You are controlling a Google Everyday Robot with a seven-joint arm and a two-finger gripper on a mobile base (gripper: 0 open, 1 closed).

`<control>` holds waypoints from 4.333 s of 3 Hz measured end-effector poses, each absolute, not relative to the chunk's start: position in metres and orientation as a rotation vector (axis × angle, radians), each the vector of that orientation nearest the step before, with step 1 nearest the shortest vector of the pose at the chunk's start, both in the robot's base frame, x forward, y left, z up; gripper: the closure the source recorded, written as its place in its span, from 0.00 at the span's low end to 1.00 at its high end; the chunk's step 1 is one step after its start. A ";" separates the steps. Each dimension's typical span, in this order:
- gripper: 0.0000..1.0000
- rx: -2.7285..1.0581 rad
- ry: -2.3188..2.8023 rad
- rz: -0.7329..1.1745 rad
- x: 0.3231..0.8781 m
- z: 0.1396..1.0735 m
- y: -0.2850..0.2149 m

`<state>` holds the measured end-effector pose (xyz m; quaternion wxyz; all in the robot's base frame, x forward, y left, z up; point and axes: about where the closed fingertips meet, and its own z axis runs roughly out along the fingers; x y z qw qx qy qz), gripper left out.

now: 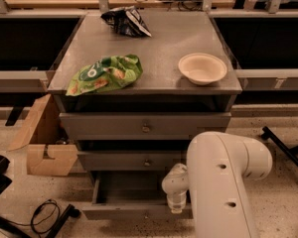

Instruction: Open bottom drawer

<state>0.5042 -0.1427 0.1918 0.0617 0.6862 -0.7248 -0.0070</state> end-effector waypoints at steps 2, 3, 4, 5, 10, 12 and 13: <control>1.00 2.110 -2.179 0.020 0.500 0.196 -0.137; 1.00 2.145 -2.179 0.017 0.506 0.200 -0.123; 1.00 2.143 -2.181 0.017 0.503 0.201 -0.123; 1.00 2.140 -2.183 0.015 0.500 0.202 -0.124; 0.82 2.144 -2.176 0.034 0.498 0.208 -0.123; 0.27 2.144 -2.176 0.034 0.498 0.208 -0.123; 0.04 2.144 -2.176 0.034 0.498 0.208 -0.123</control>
Offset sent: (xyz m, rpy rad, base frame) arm -0.1274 0.0684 0.0875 -0.1504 -0.2232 0.1951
